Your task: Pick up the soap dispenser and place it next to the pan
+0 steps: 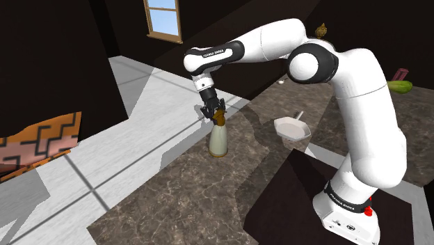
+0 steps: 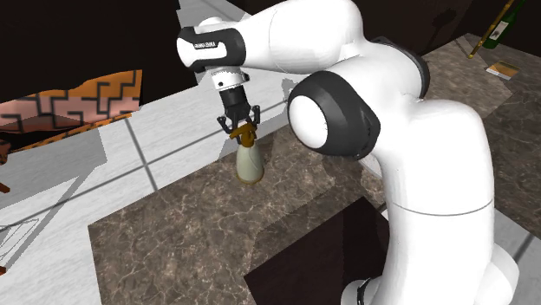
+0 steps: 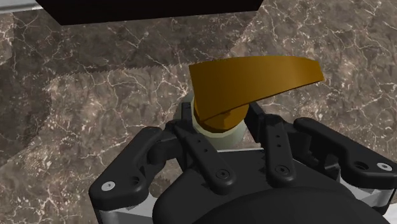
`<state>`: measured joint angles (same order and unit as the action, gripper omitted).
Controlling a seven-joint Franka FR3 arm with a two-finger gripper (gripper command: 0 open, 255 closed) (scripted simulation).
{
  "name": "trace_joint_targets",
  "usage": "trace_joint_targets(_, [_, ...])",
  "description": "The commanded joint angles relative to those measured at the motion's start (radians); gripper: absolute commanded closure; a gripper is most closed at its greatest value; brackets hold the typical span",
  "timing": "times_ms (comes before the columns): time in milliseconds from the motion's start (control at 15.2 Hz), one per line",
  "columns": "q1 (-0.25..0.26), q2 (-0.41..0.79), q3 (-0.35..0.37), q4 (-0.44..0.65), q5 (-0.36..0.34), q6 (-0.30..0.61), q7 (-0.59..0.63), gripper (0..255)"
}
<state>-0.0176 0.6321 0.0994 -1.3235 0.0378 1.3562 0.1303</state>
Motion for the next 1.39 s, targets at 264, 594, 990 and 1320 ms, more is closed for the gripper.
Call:
trace_joint_targets(264, [-0.07, -0.134, -0.031, -0.13, -0.03, -0.009, -0.095, 255])
trace_joint_targets(594, [-0.128, -0.226, -0.063, -0.199, -0.064, -0.032, -0.183, 255])
trace_joint_targets(990, [-0.195, -0.308, -0.107, -0.235, -0.113, -0.072, -0.297, 255])
trace_joint_targets(1320, [-0.251, -0.351, -0.146, -0.23, -0.161, -0.112, -0.399, 255])
